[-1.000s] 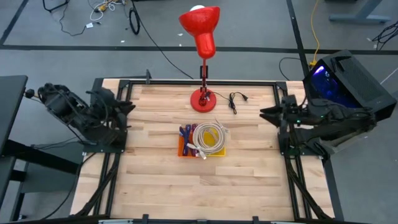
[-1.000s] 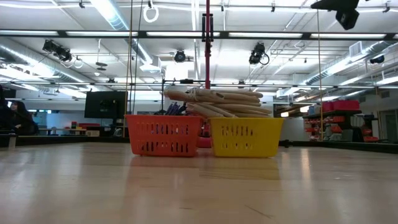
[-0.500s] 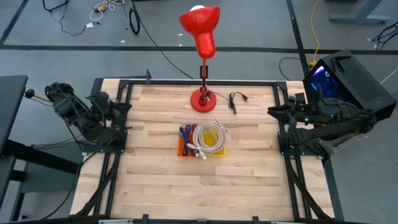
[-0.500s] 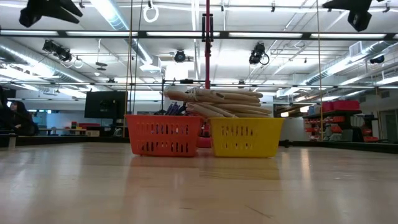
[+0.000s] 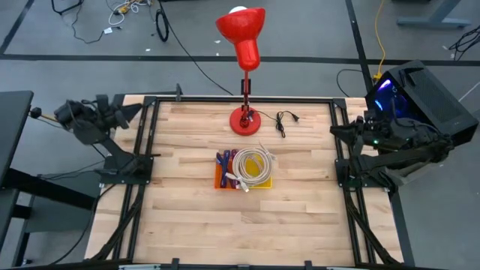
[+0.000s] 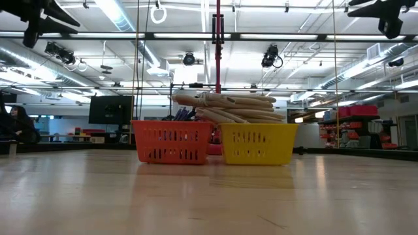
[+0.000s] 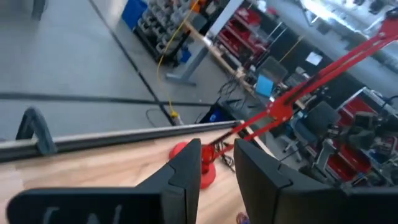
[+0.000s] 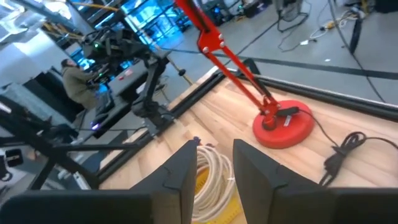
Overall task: Pick & Place USB Port
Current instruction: Return to Home Position
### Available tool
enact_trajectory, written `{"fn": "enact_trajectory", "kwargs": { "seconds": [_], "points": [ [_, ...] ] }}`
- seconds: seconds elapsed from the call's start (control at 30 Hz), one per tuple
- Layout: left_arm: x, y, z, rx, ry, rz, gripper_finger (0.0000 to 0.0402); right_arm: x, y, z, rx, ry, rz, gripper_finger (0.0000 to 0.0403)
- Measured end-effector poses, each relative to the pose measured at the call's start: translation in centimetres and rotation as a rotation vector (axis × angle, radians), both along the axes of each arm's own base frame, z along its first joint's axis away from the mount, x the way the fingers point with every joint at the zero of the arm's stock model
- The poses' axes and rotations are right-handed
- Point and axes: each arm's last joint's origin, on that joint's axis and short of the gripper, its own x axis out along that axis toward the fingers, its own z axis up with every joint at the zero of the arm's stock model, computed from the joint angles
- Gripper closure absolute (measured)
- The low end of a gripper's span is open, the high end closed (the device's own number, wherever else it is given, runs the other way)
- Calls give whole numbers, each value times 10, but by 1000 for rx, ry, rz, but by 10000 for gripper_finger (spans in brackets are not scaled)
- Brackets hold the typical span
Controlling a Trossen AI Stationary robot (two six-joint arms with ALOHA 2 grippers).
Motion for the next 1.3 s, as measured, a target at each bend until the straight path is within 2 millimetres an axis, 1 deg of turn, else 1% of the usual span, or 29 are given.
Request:
{"fn": "enact_trajectory", "kwargs": {
  "seconds": [0.13,0.2,0.33,0.4,0.47,0.57,0.67,0.73,0.9,0.97,1.07,1.17,1.3],
  "points": [
    [-6,6,0,63,3,15,301,-1,-1,-1,-14,6,-45,298],
    [-8,8,-2,67,3,11,301,-3,-3,-1,-31,12,-90,298],
    [-7,9,-12,70,-9,4,304,-5,-4,-1,-35,5,-115,298],
    [-1,6,-24,58,-28,1,310,-3,-4,-4,-25,-7,-114,298],
    [10,-4,-40,54,-34,-20,320,1,-2,-11,-5,-22,-101,298],
    [27,-20,-66,42,-48,-49,336,11,-1,-29,17,-28,-90,298],
    [38,-33,-81,9,-84,-59,350,20,2,-40,38,-89,-60,298],
    [41,-36,-82,-12,-104,-62,355,22,3,-44,43,-113,-32,298],
    [44,-39,-76,-49,-132,-79,357,22,4,-41,48,-181,24,298],
    [48,-44,-75,-45,-121,-100,356,25,5,-48,45,-148,42,298],
    [52,-50,-77,-40,-110,-130,358,31,6,-56,37,-160,64,298],
    [57,-55,-85,-13,-87,-137,358,38,7,-66,-19,-168,70,298],
    [60,-59,-97,9,-64,-134,358,45,7,-79,-79,-179,31,298]
  ]
}}
